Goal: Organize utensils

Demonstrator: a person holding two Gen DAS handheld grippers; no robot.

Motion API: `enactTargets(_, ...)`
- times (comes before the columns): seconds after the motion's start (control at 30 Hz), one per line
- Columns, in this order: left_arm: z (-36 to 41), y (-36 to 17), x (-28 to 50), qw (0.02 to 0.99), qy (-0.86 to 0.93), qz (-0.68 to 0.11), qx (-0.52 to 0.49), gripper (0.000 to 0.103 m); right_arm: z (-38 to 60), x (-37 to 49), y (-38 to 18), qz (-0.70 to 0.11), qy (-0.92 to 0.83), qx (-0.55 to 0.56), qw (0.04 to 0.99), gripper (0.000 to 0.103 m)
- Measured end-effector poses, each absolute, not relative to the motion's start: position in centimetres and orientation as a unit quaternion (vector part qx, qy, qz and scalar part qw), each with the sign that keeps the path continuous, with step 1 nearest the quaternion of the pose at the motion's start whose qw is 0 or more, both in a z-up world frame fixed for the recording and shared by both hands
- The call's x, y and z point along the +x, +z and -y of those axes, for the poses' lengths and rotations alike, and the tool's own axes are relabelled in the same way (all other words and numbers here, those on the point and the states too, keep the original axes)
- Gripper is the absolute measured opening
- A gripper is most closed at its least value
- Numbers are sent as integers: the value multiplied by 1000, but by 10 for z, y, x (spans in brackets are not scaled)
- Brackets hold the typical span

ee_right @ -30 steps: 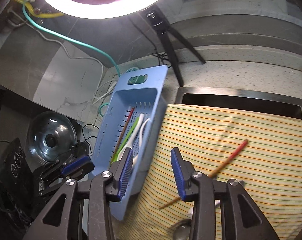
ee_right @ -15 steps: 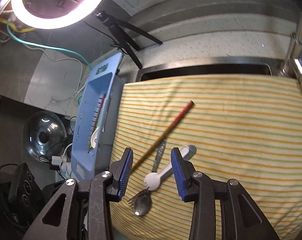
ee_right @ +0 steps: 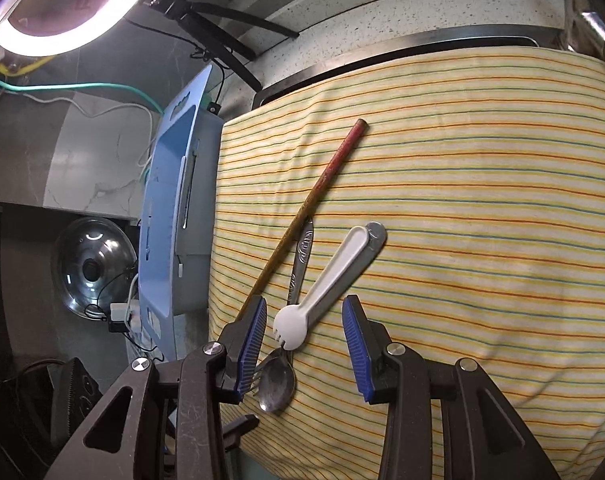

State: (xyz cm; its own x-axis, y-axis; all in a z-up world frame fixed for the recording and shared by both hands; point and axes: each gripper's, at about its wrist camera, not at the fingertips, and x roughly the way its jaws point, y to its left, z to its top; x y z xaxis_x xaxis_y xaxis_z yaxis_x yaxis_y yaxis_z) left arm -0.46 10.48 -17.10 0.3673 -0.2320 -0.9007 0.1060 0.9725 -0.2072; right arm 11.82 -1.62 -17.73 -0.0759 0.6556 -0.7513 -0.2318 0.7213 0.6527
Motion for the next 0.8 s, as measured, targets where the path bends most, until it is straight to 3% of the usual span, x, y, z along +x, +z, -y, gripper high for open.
enactTargets(0.43,-98,-176,-3,827,-102,-550,-60,44,-48,113,-192,-671,370,120,632,36)
enactTargets(0.8,-86,-181,-28,827,-99,-551,-44,44,-26,112,-203,-685,359,91,627,34)
